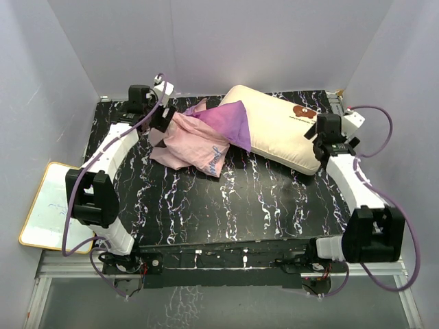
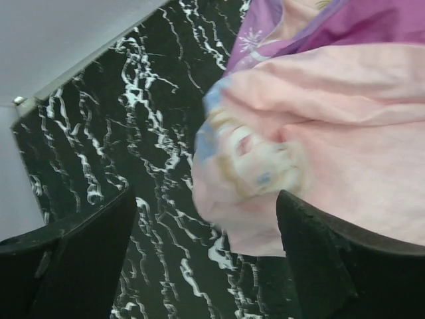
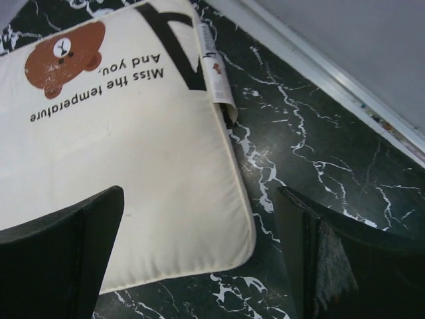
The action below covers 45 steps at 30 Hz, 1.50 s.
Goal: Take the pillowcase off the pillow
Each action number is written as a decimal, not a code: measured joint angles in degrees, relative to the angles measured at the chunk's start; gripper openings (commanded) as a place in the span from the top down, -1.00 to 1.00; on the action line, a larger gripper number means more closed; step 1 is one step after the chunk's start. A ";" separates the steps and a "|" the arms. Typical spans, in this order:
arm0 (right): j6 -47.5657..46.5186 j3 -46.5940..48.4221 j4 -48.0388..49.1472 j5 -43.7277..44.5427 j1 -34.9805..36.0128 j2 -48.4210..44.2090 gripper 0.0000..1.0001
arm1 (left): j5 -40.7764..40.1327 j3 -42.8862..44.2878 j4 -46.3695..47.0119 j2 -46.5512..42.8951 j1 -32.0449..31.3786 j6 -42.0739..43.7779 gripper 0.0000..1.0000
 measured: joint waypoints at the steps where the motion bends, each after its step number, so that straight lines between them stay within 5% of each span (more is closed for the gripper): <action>1: 0.07 -1.73 1.03 1.55 0.02 -2.08 -0.96 | 0.48 0.00 -0.87 0.00 0.00 -0.61 -0.94; 10: 0.35 -22.80 23.21 9.27 0.00 -10.58 -0.96 | 1.68 -6.91 3.13 0.00 4.83 -11.65 -0.94; 18: -12.79 -44.83 52.11 -2.23 0.00 -11.63 -0.96 | 1.60 -29.07 15.37 -1.36 7.48 -21.29 -0.94; 28: -24.44 -51.17 79.97 -17.38 0.04 -0.57 -0.96 | -0.48 -53.16 46.71 -6.10 12.70 -25.62 -0.94; 39: -27.96 -57.09 102.62 -22.60 0.04 11.80 -0.96 | 0.24 -66.03 76.94 -1.68 13.33 -26.69 -0.94; 45: -28.85 -51.04 95.86 -23.69 0.00 12.96 -0.96 | 2.47 -69.40 84.08 -0.35 13.27 -25.51 -0.94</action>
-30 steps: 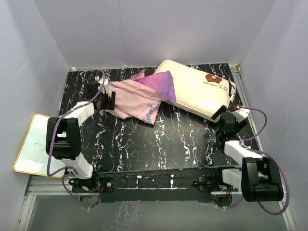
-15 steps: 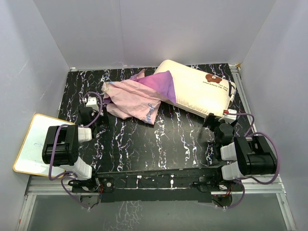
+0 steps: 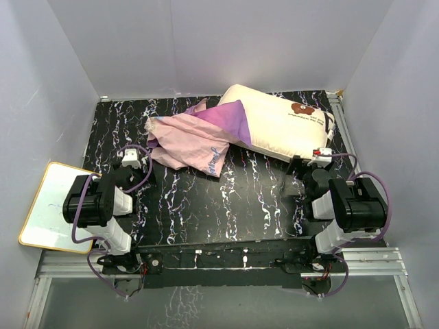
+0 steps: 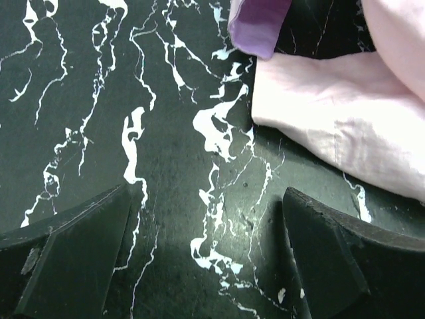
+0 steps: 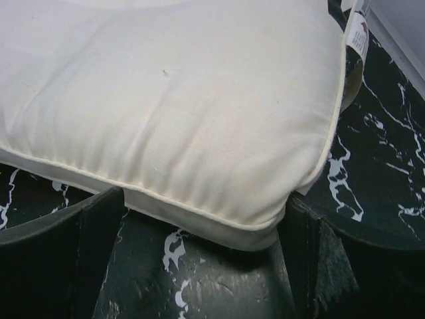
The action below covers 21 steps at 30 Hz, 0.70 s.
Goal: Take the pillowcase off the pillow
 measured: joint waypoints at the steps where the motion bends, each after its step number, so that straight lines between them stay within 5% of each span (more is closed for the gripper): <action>1: -0.59 1.49 -0.83 -0.52 -0.07 0.20 -0.96 | 0.02 0.59 -0.52 0.00 0.00 -0.07 -0.94; 21: -4.15 3.28 -5.60 -5.53 -0.26 0.24 -0.96 | 0.00 1.03 -0.39 0.13 0.00 -0.11 -0.94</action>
